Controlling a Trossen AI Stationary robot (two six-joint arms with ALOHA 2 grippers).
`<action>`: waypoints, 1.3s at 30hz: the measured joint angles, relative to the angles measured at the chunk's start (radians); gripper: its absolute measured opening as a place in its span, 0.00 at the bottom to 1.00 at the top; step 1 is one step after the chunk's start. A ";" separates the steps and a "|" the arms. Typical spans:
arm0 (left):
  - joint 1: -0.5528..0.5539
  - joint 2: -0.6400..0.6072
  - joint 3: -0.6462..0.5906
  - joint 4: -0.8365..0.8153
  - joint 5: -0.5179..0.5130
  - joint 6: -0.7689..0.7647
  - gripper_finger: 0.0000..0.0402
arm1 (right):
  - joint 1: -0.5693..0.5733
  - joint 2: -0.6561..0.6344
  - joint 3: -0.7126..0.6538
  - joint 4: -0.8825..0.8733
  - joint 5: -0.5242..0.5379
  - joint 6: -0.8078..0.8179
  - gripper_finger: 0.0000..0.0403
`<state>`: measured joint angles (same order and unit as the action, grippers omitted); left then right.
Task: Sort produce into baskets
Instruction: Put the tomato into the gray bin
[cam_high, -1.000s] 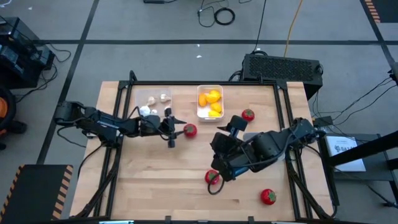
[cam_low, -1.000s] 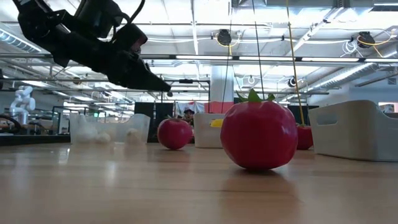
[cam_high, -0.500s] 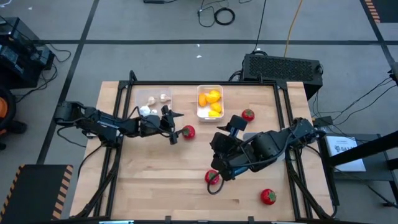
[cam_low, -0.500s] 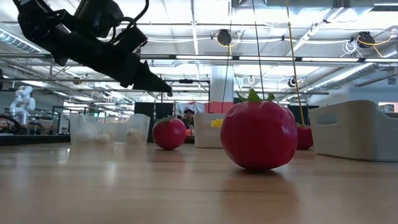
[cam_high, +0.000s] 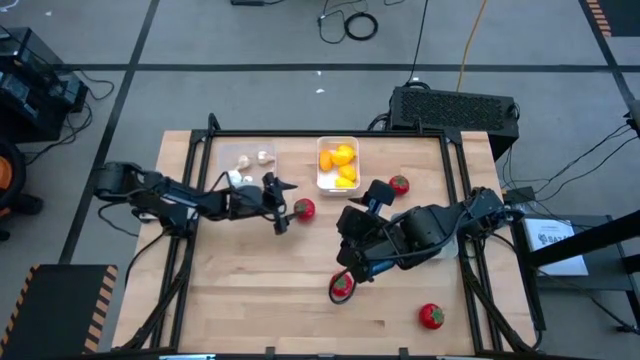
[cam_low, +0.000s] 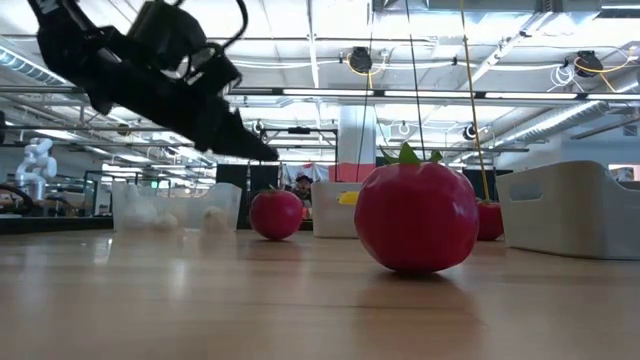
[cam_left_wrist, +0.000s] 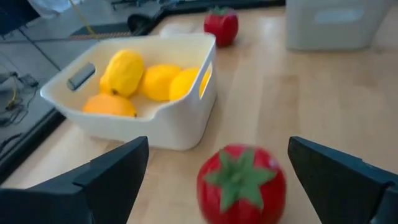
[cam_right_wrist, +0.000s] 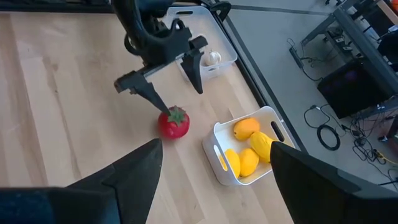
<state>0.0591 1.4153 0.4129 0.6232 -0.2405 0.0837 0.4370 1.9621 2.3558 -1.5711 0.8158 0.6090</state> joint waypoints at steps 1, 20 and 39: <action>0.004 0.017 0.004 0.004 0.000 0.000 0.97 | 0.000 0.000 0.000 0.000 0.000 0.000 0.72; 0.036 0.343 0.133 0.076 0.135 0.002 0.97 | 0.000 0.000 0.000 0.000 -0.004 0.000 0.71; 0.053 0.396 0.151 0.119 0.134 0.000 0.97 | -0.006 0.000 -0.085 0.001 0.008 0.094 0.71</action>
<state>0.1125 1.8118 0.5639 0.7422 -0.1062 0.0841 0.4314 1.9621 2.2704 -1.5706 0.8242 0.7033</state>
